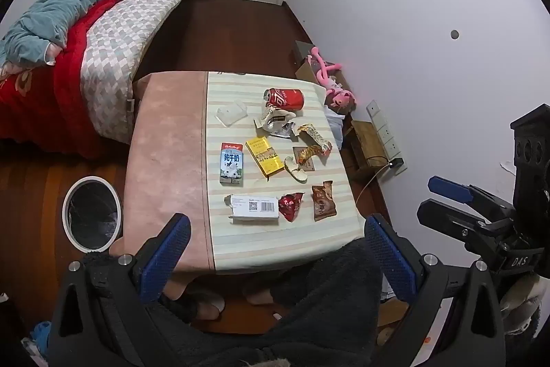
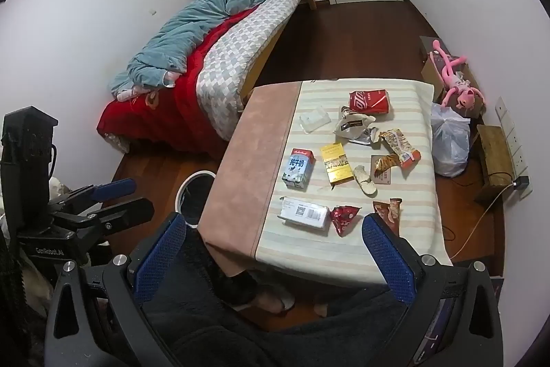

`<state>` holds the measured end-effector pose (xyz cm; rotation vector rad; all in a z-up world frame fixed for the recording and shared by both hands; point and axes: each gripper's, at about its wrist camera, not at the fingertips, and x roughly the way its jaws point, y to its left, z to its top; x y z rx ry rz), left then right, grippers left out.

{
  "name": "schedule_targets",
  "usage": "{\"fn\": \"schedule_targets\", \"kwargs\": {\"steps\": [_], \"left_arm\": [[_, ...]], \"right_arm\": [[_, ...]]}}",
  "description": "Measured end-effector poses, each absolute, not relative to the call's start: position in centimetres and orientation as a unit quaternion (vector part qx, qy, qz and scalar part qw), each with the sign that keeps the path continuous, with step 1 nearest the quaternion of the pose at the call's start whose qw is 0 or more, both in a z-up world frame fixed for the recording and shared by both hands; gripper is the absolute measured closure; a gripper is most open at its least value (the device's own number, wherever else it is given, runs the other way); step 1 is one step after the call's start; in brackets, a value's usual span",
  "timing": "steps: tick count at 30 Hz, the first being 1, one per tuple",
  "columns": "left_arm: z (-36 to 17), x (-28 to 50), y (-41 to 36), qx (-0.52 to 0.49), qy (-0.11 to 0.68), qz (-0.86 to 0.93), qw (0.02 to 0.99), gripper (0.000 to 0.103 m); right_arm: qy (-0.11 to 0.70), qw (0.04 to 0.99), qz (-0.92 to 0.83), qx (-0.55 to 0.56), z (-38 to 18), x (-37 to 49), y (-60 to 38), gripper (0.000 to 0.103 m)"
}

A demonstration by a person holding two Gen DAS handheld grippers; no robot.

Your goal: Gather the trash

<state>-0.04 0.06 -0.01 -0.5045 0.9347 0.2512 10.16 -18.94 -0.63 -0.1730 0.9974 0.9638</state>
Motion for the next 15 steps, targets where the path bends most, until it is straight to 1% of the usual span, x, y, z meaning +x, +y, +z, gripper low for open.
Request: {"fn": "schedule_targets", "kwargs": {"steps": [10,15], "left_arm": [[-0.6,0.6,-0.7,-0.237,0.443,0.117,0.857,0.000],[0.0,0.7,-0.8,-0.237,0.443,0.118,0.857,0.000]], "right_arm": [[0.454,0.764,0.451,-0.081,-0.6,9.5,-18.8,0.000],[0.452,0.764,0.452,-0.083,-0.8,9.3,-18.7,0.000]]}}
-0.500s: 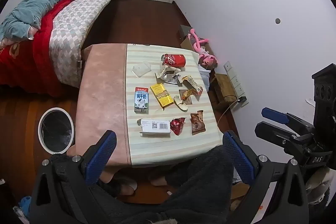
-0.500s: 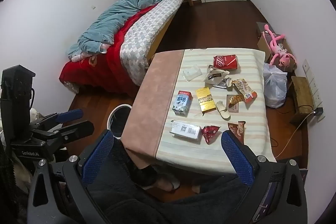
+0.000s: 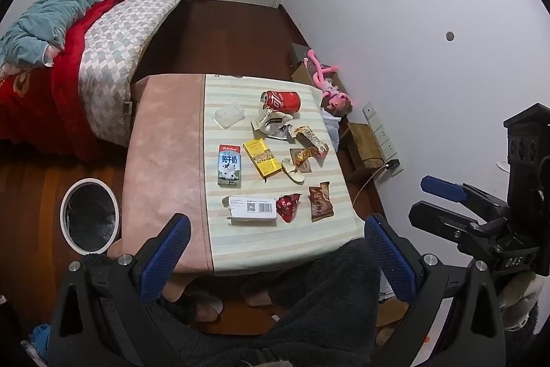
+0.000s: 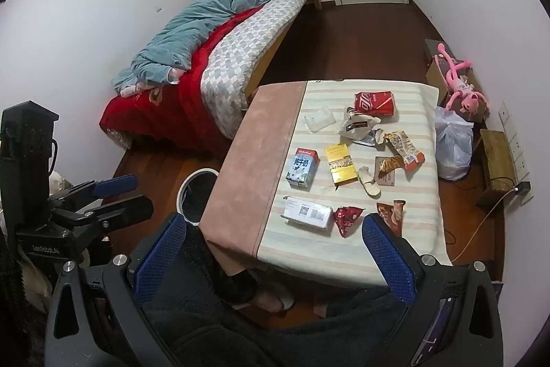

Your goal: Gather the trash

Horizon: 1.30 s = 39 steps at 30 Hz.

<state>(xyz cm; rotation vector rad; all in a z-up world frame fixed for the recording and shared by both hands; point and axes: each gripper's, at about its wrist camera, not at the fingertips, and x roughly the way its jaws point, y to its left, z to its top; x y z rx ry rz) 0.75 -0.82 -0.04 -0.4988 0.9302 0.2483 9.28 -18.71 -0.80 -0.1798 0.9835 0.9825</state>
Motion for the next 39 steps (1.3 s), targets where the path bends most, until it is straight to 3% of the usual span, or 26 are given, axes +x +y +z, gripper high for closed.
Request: {"fn": "schedule_targets", "kwargs": {"steps": [39], "left_arm": [[0.26,0.14,-0.21,-0.234,0.436,0.112,0.862,0.000]], "right_arm": [[0.456,0.768,0.442,-0.082,-0.93,10.00,-18.85,0.000]]}}
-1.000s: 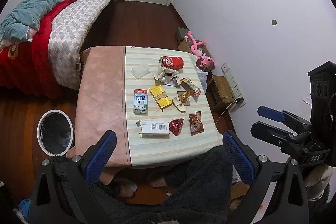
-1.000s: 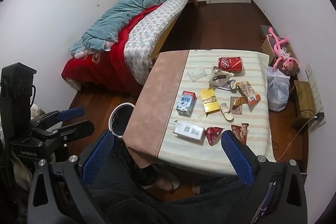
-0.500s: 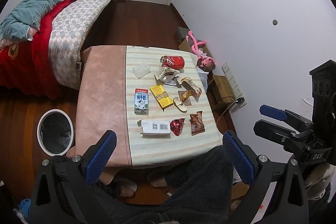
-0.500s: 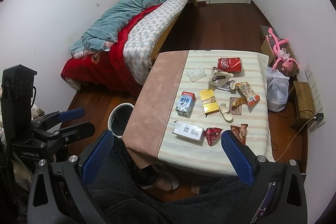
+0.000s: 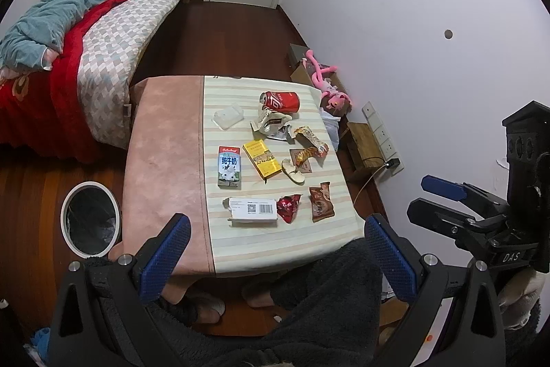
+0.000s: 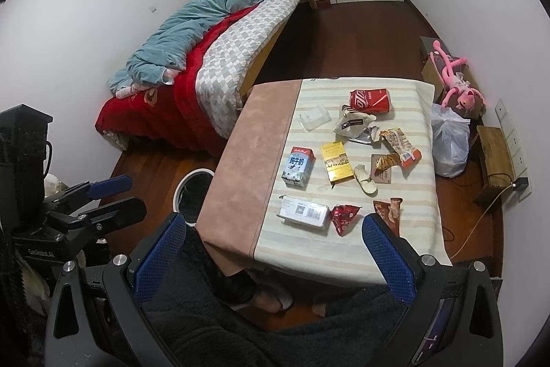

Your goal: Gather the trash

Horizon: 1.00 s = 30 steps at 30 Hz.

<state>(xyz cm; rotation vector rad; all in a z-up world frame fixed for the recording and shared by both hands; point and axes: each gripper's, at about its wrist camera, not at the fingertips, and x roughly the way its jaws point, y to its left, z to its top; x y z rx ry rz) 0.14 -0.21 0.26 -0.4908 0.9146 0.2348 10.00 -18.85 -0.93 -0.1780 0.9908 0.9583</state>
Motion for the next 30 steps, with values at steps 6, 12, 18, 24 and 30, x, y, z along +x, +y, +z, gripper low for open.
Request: {"fn": "schedule_targets", "kwargs": {"steps": [6,12,18,24,30], "left_arm": [[0.46,0.28,-0.43,-0.232,0.435,0.110,0.863,0.000],[0.70,0.32,-0.65,-0.230,0.434,0.109,0.864,0.000],[0.75,0.38,-0.66,-0.229,0.433,0.110,0.865,0.000],[0.85,0.51,-0.67,-0.227,0.432,0.110,0.866,0.000],[1.05,0.39,-1.00,-0.226,0.430,0.110,0.867,0.000]], "right_arm": [[0.455,0.771,0.438,-0.081,-0.84,10.01,-19.12,0.000],[0.454,0.772,0.438,-0.082,-0.84,9.96,-19.24,0.000],[0.453,0.772,0.438,-0.083,-0.80,10.01,-19.30,0.000],[0.452,0.773,0.438,-0.082,-0.51,10.09,-19.37,0.000],[0.452,0.773,0.437,-0.083,-0.44,10.15,-19.37,0.000]]}}
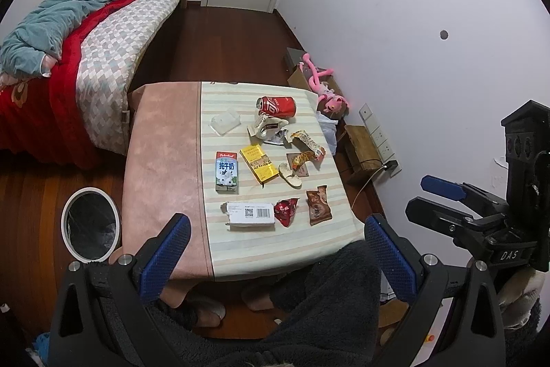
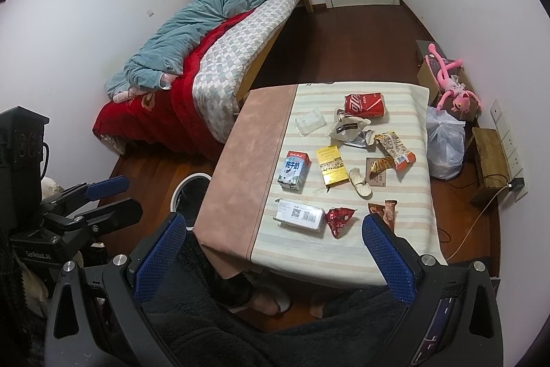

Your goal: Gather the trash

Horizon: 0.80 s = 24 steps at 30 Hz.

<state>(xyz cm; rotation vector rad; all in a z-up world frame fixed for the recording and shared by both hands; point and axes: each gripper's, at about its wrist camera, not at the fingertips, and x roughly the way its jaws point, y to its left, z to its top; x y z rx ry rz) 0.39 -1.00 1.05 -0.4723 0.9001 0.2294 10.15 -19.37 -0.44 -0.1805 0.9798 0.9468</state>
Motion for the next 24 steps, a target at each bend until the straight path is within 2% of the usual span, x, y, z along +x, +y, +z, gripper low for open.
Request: {"fn": "schedule_targets", "kwargs": {"steps": [16,20,24], "left_arm": [[0.8,0.5,-1.0,-0.223,0.428,0.121,0.867,0.000],[-0.9,2.0,-0.1,-0.188,0.426,0.189,0.864,0.000],[-4.9,4.7,2.0,-0.162,0.444,0.250,0.845,0.000]], "right_arm": [[0.453,0.776,0.432,-0.075,-0.4,10.3,-19.5,0.000],[0.464,0.789,0.395,-0.073,-1.3,11.3,-18.9,0.000],[0.479,0.800,0.356,-0.059,-4.6,13.8,-17.9,0.000]]}}
